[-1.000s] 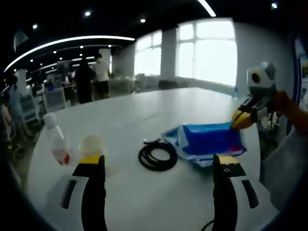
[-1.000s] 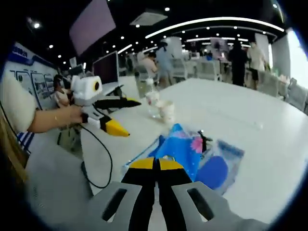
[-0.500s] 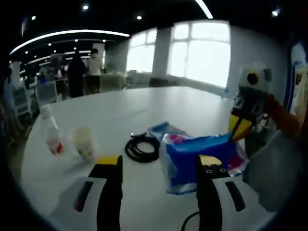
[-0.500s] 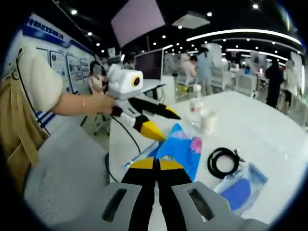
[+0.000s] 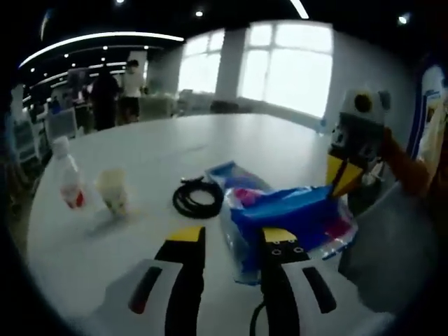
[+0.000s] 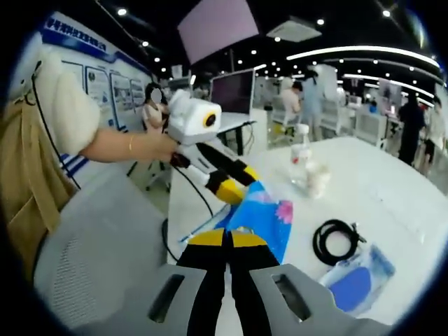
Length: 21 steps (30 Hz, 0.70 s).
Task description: Arrange the tabletop items into an orderly group along one side of the table until the central work area is clear of visible clutter.
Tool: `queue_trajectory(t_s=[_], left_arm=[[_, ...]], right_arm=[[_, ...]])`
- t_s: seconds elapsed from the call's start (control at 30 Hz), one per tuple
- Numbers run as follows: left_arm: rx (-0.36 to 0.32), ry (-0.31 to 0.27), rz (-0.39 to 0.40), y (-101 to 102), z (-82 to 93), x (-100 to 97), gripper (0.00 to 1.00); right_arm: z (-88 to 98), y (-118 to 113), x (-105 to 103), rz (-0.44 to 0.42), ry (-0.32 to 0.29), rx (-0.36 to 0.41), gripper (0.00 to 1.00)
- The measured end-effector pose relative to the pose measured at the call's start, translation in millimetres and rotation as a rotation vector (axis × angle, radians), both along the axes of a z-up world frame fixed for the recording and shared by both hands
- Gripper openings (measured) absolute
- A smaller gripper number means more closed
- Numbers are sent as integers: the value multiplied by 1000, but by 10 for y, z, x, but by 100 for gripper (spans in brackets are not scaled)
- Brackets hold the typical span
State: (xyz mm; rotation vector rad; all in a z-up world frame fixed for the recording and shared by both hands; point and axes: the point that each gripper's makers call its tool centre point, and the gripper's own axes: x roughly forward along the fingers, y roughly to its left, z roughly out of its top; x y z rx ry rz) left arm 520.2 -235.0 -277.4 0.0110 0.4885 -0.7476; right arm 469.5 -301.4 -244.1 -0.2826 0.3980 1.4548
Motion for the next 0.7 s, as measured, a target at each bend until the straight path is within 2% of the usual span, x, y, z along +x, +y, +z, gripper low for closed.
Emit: queue_trajectory(t_s=[0.1, 0.17, 0.27, 0.4, 0.53, 0.7], left_arm=[[-9, 9, -10, -26, -6, -27, 13], [19, -1, -9, -31, -21, -29, 12], [24, 3, -3, -37, -31, -25, 7], [8, -6, 24, -70, 13, 2, 0], [29, -12, 41, -95, 27, 20, 0], [16, 21, 79, -78, 37, 24, 0]], right_arm=[[-2, 5, 16, -10, 5, 3, 1], [-19, -3, 24, -14, 4, -3, 1], [-35, -9, 29, -15, 1, -11, 1], [-50, -31, 67, -38, 9, -16, 1], [-43, -55, 107, -58, 11, -13, 1], [-37, -74, 167, -104, 34, -8, 1]])
